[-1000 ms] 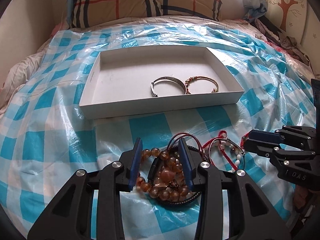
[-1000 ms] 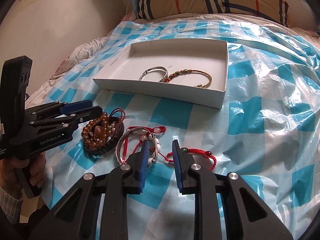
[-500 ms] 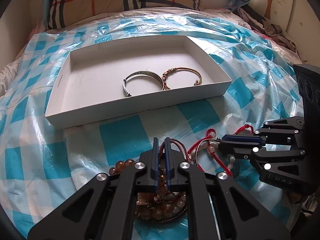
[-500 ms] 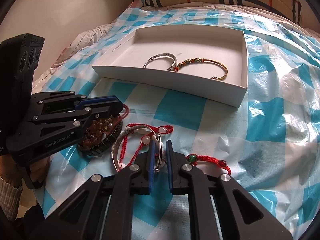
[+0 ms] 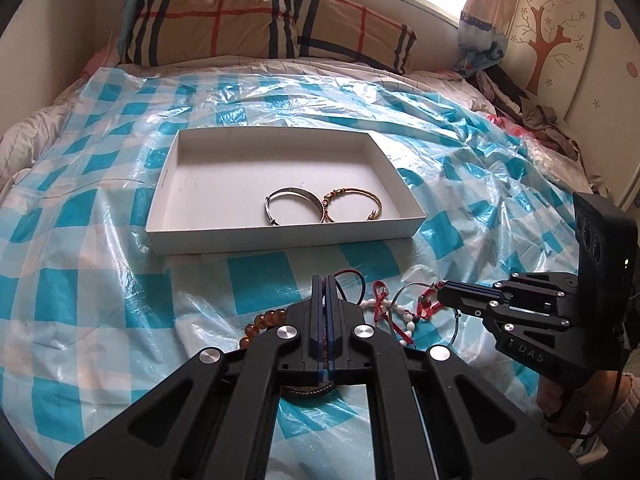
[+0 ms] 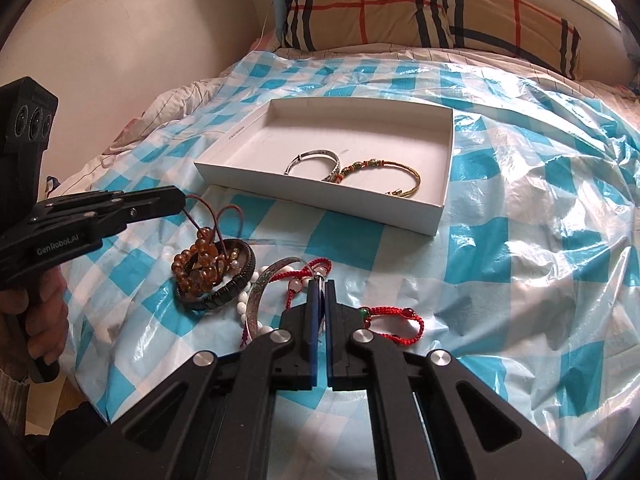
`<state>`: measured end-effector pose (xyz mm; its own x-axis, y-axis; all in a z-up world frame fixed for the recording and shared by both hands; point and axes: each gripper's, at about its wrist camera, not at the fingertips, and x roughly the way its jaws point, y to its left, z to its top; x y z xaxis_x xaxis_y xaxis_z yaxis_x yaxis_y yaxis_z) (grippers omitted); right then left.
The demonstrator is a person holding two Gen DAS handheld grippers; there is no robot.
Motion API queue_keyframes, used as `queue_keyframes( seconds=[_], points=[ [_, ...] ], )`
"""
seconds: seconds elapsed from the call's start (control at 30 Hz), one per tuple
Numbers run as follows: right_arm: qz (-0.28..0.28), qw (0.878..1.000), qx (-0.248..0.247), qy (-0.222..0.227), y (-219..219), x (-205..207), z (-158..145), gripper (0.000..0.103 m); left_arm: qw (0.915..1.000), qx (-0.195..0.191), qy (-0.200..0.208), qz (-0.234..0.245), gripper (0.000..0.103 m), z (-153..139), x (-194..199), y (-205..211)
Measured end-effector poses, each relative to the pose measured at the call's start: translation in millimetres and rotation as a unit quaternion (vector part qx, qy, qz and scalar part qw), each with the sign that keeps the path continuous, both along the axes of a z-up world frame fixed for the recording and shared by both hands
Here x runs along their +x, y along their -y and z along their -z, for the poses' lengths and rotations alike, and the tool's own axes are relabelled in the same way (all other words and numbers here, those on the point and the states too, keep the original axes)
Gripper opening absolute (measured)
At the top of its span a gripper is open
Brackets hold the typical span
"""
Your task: Organize jewelry
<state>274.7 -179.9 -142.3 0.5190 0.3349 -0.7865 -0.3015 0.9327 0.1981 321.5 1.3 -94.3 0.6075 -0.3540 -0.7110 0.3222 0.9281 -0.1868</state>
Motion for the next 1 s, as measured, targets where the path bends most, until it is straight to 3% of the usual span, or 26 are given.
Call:
queue_keyframes(
  seconds=[0.2,0.77,0.9,1.0],
  points=[
    [-0.005,1.000,-0.019,0.011,-5.9,-7.2,-10.3,0.004,0.9997,-0.020,0.010,-0.006,0.000,-15.6,-14.5,-2.4],
    [-0.003,0.999,-0.041,0.030,-6.7,-8.3,-17.8,0.004,0.9991,0.033,-0.027,0.005,0.001,17.9,5.1,4.1],
    [-0.003,0.999,-0.043,0.029,-7.5,-6.8,-16.2,0.004,0.9980,0.050,-0.035,0.014,0.012,30.9,25.1,10.8],
    [-0.004,0.999,-0.044,0.030,-8.0,-6.4,-16.2,0.004,0.9972,0.062,-0.037,0.022,0.031,40.1,39.2,18.1]
  ],
)
